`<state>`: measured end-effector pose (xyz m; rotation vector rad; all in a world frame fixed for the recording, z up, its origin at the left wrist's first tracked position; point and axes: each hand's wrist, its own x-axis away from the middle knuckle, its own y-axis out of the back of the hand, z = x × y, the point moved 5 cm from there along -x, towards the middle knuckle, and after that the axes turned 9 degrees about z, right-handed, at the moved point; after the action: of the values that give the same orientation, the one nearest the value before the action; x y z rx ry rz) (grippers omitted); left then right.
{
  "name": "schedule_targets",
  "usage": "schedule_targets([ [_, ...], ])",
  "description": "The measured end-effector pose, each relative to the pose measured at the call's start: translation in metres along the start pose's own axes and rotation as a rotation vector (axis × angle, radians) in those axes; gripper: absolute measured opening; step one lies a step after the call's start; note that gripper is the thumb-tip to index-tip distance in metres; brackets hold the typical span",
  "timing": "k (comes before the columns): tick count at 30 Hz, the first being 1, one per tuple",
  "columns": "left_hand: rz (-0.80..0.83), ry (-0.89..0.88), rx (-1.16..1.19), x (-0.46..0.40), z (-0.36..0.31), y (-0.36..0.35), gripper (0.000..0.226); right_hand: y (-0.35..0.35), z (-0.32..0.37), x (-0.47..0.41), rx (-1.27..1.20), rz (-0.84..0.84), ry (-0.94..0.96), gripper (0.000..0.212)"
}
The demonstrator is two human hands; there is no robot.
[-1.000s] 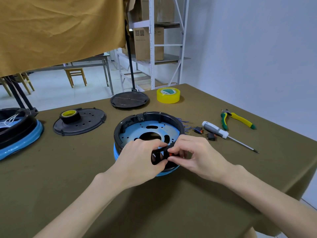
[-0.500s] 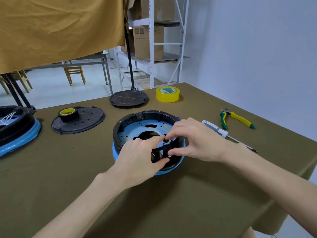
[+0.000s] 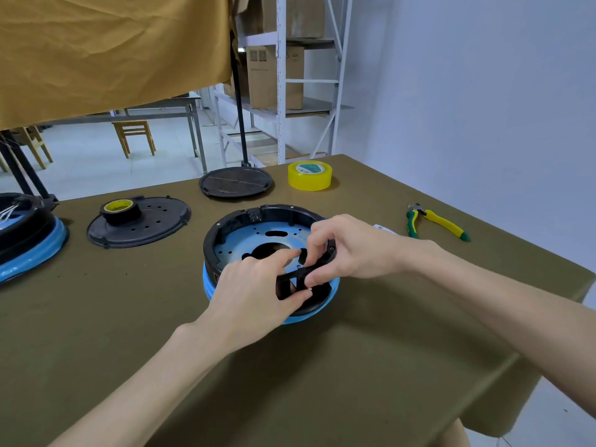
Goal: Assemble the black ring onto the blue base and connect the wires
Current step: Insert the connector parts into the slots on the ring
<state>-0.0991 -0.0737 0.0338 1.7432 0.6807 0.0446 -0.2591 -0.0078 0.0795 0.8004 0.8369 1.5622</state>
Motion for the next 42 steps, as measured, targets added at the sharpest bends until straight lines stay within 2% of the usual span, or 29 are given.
schedule_targets([
  [7,-0.038,0.014,-0.005,0.001,-0.004,0.002,0.057,-0.009,0.004,0.013,0.064,-0.181,0.073,0.017],
  [12,0.014,0.063,-0.01,-0.004,-0.002,0.002,0.048,-0.005,0.001,0.008,-0.026,-0.145,0.071,0.014],
  [17,0.033,0.047,-0.026,-0.004,0.0,0.004,0.049,0.0,-0.018,0.014,-0.167,-0.132,0.075,0.013],
  [21,-0.029,0.057,-0.021,-0.007,-0.002,0.005,0.052,-0.003,-0.028,0.016,-0.208,-0.196,0.088,0.015],
  [25,-0.065,0.059,-0.003,-0.008,-0.003,0.005,0.044,-0.001,-0.03,0.009,-0.236,-0.191,0.101,0.014],
  [29,-0.086,0.044,-0.004,-0.007,-0.001,0.003,0.055,-0.007,-0.03,0.007,-0.165,-0.174,0.112,0.018],
  [35,-0.061,0.045,-0.011,-0.008,0.001,0.0,0.069,-0.005,-0.036,0.004,-0.201,-0.18,0.104,0.018],
  [39,-0.109,0.047,-0.065,-0.008,-0.004,0.0,0.066,-0.018,-0.041,0.013,-0.225,-0.269,0.091,0.022],
  [41,-0.131,0.041,-0.095,-0.006,-0.008,0.002,0.062,-0.025,-0.048,0.026,-0.262,-0.433,0.08,0.021],
  [42,-0.134,0.039,-0.096,-0.005,-0.008,0.002,0.062,-0.024,-0.054,0.036,-0.284,-0.581,0.055,0.017],
])
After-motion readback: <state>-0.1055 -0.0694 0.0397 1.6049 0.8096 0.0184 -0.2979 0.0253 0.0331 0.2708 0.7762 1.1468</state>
